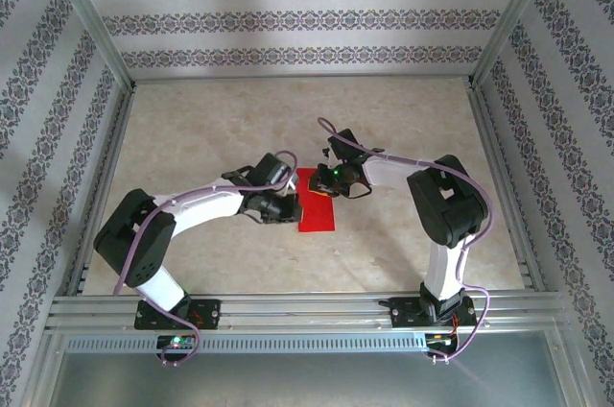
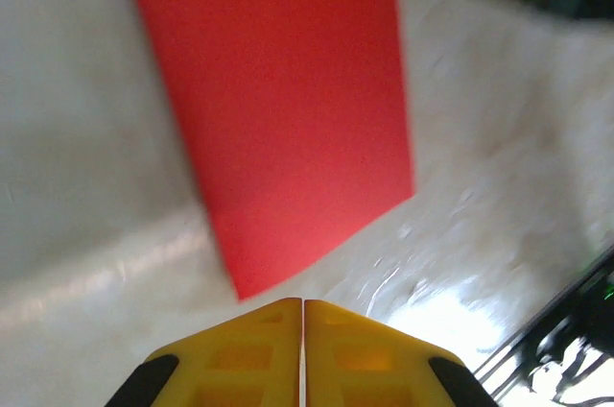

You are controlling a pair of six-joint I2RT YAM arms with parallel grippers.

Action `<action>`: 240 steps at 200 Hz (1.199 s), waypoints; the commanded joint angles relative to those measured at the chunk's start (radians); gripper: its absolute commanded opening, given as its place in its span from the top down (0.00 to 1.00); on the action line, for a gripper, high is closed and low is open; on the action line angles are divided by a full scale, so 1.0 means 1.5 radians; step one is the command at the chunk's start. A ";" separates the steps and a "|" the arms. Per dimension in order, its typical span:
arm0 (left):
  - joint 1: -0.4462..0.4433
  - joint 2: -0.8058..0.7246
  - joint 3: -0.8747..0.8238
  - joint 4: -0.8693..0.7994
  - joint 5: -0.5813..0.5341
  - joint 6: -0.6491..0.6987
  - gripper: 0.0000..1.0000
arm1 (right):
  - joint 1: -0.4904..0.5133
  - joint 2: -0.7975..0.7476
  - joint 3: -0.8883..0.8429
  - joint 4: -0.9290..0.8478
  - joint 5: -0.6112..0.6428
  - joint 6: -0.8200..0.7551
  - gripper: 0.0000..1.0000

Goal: Fold a paper plane with a square sheet of paper (pick it up from the middle)
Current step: Fold the triangle a second time at the center of the table.

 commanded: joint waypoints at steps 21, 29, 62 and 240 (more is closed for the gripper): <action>0.035 0.064 0.053 0.093 -0.016 -0.027 0.91 | -0.039 -0.128 -0.094 0.016 0.012 0.047 0.70; 0.036 0.083 0.065 0.098 -0.012 -0.027 0.91 | -0.047 -0.143 -0.118 0.021 0.017 0.056 0.70; 0.042 0.146 0.097 0.101 -0.030 -0.038 0.95 | -0.065 -0.208 -0.202 0.028 0.036 0.082 0.64; 0.055 0.211 0.007 0.154 -0.059 -0.182 0.97 | -0.014 -0.219 -0.267 0.013 -0.017 0.152 0.61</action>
